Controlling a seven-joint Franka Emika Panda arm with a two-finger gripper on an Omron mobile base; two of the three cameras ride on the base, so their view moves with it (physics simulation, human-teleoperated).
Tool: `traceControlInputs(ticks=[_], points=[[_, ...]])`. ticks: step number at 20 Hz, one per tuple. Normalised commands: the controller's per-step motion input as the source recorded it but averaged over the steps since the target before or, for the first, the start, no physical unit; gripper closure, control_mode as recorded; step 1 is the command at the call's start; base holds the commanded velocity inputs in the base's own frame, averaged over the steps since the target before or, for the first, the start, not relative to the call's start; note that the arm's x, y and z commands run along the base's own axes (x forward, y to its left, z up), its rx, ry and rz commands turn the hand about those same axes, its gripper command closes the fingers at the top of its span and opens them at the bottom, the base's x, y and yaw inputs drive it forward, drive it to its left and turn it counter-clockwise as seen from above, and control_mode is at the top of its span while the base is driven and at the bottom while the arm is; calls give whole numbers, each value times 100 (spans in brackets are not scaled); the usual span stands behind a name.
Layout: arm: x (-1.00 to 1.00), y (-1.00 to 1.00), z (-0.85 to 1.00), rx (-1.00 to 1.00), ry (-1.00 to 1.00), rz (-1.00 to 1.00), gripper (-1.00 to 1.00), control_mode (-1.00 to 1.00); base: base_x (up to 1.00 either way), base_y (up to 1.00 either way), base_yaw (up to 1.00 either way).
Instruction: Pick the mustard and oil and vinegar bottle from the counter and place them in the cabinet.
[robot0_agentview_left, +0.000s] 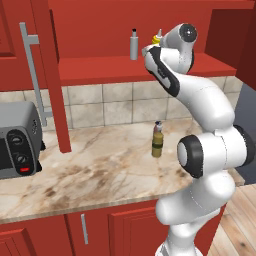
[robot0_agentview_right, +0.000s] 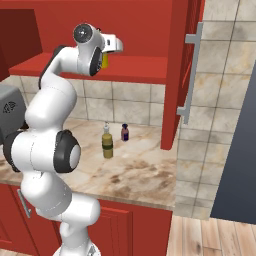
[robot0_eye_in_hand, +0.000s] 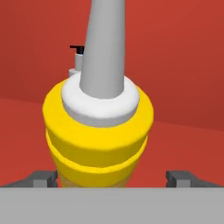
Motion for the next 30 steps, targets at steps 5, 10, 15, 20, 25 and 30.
traceControlInputs(ticks=[5, 10, 15, 20, 25, 30], points=[[2, 0, -1, 0, 0, 0, -100, -100, 0, 0, 0], [14, 0, -6, 0, 0, 0, -100, -100, 0, 0, 0], [12, 0, -8, 0, 0, 0, -100, -100, 0, 0, 0], [4, 0, -7, 0, -1, 0, -100, -100, 0, 0, 0], [-20, 0, 0, 0, -6, 0, -100, -100, 0, 0, 0], [-63, 0, 0, 0, -11, 0, -100, -100, 0, 0, 0]])
